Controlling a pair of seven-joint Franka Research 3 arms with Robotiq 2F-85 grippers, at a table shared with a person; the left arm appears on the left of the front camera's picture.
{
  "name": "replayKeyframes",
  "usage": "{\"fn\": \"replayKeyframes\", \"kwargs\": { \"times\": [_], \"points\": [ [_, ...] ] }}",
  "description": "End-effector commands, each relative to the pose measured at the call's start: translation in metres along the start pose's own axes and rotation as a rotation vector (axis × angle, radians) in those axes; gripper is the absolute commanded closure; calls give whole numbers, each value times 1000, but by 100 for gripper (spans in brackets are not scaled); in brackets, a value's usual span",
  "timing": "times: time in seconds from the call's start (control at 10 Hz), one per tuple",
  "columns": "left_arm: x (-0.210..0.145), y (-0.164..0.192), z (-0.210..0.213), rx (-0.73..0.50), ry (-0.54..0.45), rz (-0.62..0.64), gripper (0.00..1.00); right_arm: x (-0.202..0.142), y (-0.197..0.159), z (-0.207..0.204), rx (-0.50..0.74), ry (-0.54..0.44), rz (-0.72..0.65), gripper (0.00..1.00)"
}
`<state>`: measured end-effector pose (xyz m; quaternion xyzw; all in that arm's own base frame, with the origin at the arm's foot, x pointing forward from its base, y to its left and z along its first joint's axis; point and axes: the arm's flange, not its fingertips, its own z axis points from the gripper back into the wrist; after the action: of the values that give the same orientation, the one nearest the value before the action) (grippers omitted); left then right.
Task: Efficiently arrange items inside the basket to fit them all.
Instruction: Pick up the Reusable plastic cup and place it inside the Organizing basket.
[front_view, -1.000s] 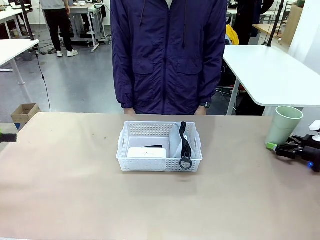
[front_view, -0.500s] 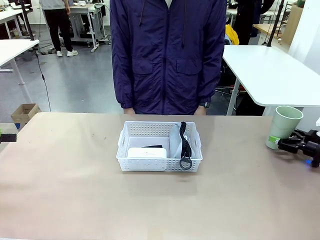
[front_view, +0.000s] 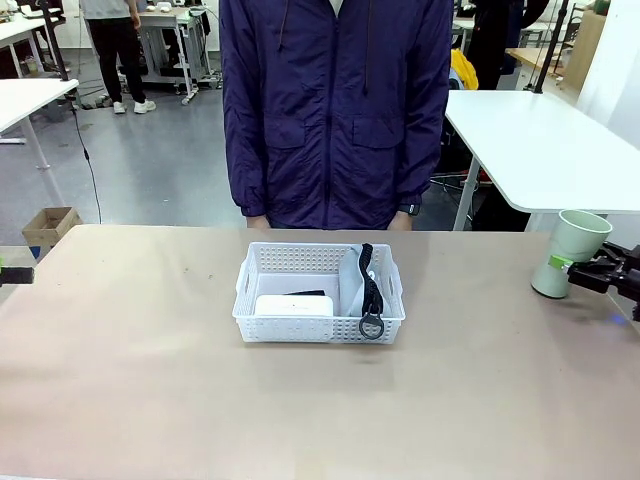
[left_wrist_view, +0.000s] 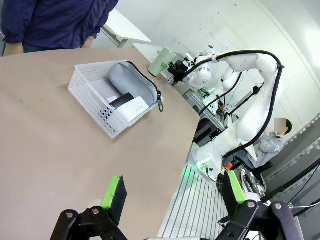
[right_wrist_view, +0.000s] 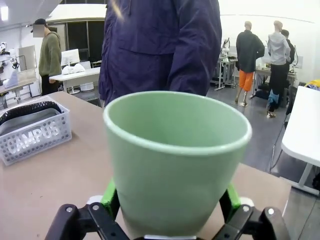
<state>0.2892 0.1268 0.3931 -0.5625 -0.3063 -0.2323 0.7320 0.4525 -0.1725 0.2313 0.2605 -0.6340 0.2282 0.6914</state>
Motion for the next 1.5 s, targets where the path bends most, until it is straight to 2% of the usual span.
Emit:
{"fn": "replayKeyframes", "kwargs": {
  "times": [0.0, 0.1, 0.2, 0.3, 0.4, 0.5, 0.6, 0.8, 0.9, 1.0, 1.1, 1.2, 1.3, 1.4],
  "points": [
    [0, -4, -1, -3, -1, 0, 0, 2, 11, 0, -3, -5, 13, 0],
    [0, -4, -1, -3, -1, 0, 0, 3, 12, -1, 6, 4, 9, 0],
    [0, -4, -1, -3, -1, 0, 0, 4, 12, -1, 14, 5, -18, 60],
    [0, -4, -1, -3, -1, 0, 0, 5, 13, 0, 15, 17, -6, 60],
    [0, -4, -1, -3, -1, 0, 0, 6, 14, 1, 8, 26, 6, 100],
    [0, -4, -1, -3, -1, 0, 0, 7, 15, 2, 8, 31, 16, 64],
    [0, -4, -1, -3, -1, 0, 0, 8, 17, 3, 15, 29, 19, 100],
    [0, -4, -1, -3, -1, 0, 0, 23, 33, 19, 1, 7, 40, 100],
    [0, -4, -1, -3, -1, 0, 0, 51, 55, 38, -20, -13, 60, 73],
    [0, -4, -1, -3, -1, 0, 0, 88, 86, 59, 28, 8, 59, 73],
    [0, -4, -1, -3, -1, 0, 0, 125, 122, 80, 33, 63, 97, 100],
    [0, -4, -1, -3, -1, 0, 0, 146, 151, 93, 90, 112, 133, 73],
    [0, -4, -1, -3, -1, 0, 0, 157, 175, 103, 185, 170, 132, 100],
    [0, -4, -1, -3, -1, 0, 0, 161, 195, 112, 253, 197, 132, 100]
  ]
}}
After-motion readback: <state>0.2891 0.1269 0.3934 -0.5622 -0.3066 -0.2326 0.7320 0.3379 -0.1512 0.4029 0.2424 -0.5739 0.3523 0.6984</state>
